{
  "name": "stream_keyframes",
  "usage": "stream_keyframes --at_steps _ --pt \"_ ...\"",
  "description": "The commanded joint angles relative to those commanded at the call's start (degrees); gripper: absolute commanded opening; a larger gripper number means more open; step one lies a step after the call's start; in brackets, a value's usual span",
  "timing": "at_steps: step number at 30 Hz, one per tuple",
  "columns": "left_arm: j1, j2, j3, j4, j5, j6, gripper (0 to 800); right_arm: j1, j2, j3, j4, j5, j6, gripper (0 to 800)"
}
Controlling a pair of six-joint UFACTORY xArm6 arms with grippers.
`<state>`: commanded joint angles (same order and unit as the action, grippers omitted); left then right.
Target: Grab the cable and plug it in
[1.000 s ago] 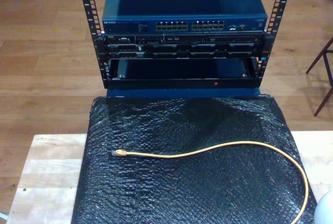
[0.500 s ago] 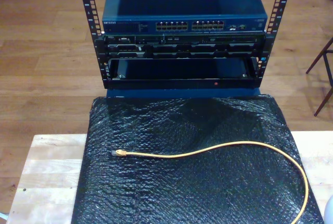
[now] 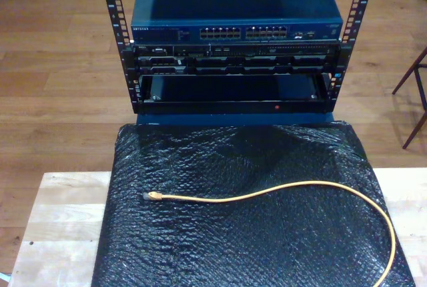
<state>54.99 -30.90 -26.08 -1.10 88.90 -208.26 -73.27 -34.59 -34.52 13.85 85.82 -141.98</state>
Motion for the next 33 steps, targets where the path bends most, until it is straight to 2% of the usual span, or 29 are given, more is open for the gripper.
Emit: stream_keyframes --at_steps 5,11,21,26,33 --pt "-4.48 0.18 -1.49 -1.76 0.18 -3.69 800 0.97 2.02 -2.9 4.31 3.96 4.31 767" --pt "-8.7 1.23 -2.9 -4.31 1.41 -7.74 800 4.22 5.54 -5.71 5.01 4.04 8.44 746" --pt "-16.35 1.49 -4.57 -6.86 1.76 -15.38 800 10.81 6.07 -8.7 6.86 4.04 15.03 753" --pt "-18.29 1.67 -5.01 -9.05 1.76 -18.02 800 15.21 6.07 -9.76 8.0 4.04 19.6 794" --pt "-18.81 6.24 -7.56 -12.57 1.85 -21.63 800 21.89 5.98 -10.55 10.02 3.96 24.53 794"
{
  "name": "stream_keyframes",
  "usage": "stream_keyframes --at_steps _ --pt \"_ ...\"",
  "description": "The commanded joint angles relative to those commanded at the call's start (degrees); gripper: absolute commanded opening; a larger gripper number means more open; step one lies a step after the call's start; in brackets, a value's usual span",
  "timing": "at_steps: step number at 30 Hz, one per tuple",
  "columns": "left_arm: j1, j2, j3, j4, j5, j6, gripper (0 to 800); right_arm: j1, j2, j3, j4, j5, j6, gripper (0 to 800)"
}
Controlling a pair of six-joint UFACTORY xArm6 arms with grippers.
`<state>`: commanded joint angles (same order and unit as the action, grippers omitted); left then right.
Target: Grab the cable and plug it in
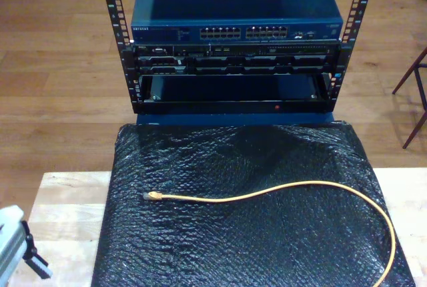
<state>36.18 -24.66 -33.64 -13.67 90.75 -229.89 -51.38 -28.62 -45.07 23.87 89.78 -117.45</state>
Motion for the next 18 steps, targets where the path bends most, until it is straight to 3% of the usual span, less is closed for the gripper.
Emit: stream_keyframes --at_steps 5,18 --pt "-1.41 1.85 0.0 -1.05 -0.44 -0.7 800 4.66 0.0 -0.44 0.97 -0.44 4.13 796" --pt "-3.43 1.85 -0.62 -1.67 -0.97 -3.34 800 20.04 0.26 -1.14 4.13 -4.66 13.71 796"
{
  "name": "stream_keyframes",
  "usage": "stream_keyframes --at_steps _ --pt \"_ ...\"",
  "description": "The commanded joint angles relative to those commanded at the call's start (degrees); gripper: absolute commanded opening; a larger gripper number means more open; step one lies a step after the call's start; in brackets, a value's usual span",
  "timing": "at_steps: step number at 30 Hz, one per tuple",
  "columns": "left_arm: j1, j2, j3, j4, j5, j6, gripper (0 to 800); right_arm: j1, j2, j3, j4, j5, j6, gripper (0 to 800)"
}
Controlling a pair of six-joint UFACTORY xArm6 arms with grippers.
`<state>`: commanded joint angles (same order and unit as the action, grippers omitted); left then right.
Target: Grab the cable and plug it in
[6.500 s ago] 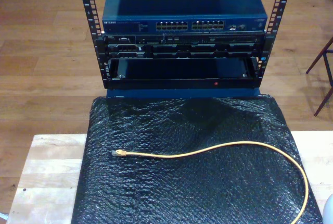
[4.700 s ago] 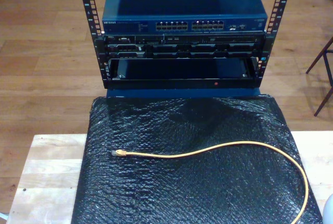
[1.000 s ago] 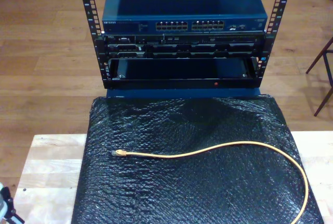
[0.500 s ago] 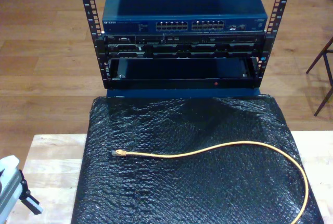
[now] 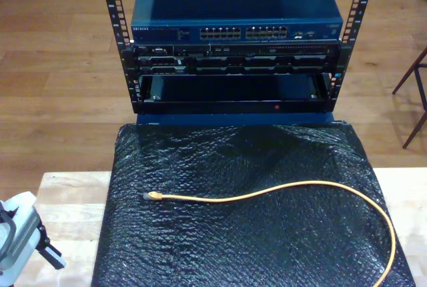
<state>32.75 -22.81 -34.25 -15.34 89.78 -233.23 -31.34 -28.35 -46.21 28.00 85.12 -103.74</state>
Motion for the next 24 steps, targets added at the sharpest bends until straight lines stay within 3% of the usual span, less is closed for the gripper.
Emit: stream_keyframes --at_steps 9,24 --pt "-0.88 0.09 0.09 -2.64 -1.05 -1.76 800 8.79 0.26 -1.49 0.0 -5.54 7.38 796" --pt "-0.7 -0.35 0.0 -2.73 -1.05 -1.93 800 23.38 8.7 -9.32 0.0 -9.05 15.91 796"
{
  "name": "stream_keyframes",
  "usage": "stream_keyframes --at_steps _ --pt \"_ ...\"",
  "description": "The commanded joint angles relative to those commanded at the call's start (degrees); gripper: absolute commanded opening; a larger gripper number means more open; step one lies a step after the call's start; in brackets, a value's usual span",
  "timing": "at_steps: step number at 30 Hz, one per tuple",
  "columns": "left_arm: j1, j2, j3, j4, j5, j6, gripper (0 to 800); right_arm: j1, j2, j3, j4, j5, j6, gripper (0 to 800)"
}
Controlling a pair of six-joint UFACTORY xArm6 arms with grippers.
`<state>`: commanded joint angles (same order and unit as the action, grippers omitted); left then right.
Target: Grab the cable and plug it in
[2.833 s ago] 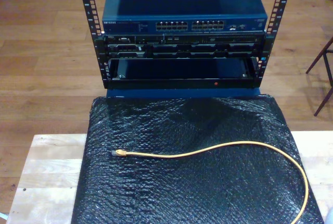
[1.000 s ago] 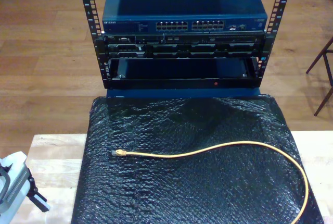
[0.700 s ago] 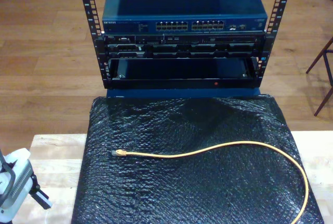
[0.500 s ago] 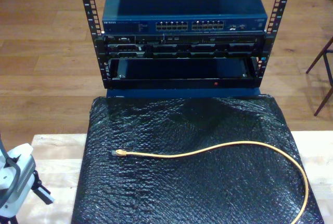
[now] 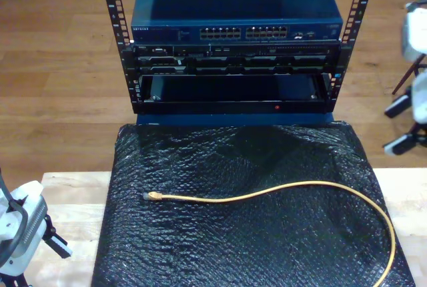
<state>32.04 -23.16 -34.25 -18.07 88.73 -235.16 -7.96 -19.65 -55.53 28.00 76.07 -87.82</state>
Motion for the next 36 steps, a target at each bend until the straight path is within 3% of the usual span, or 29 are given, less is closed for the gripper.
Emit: stream_keyframes --at_steps 17,36 --pt "0.0 0.44 0.0 -0.09 -0.88 -1.85 800 13.89 4.66 0.18 -0.35 -10.02 4.57 794" --pt "-0.09 0.53 0.18 -0.09 -1.41 -1.85 800 29.71 15.47 0.18 -0.44 -23.74 4.75 793"
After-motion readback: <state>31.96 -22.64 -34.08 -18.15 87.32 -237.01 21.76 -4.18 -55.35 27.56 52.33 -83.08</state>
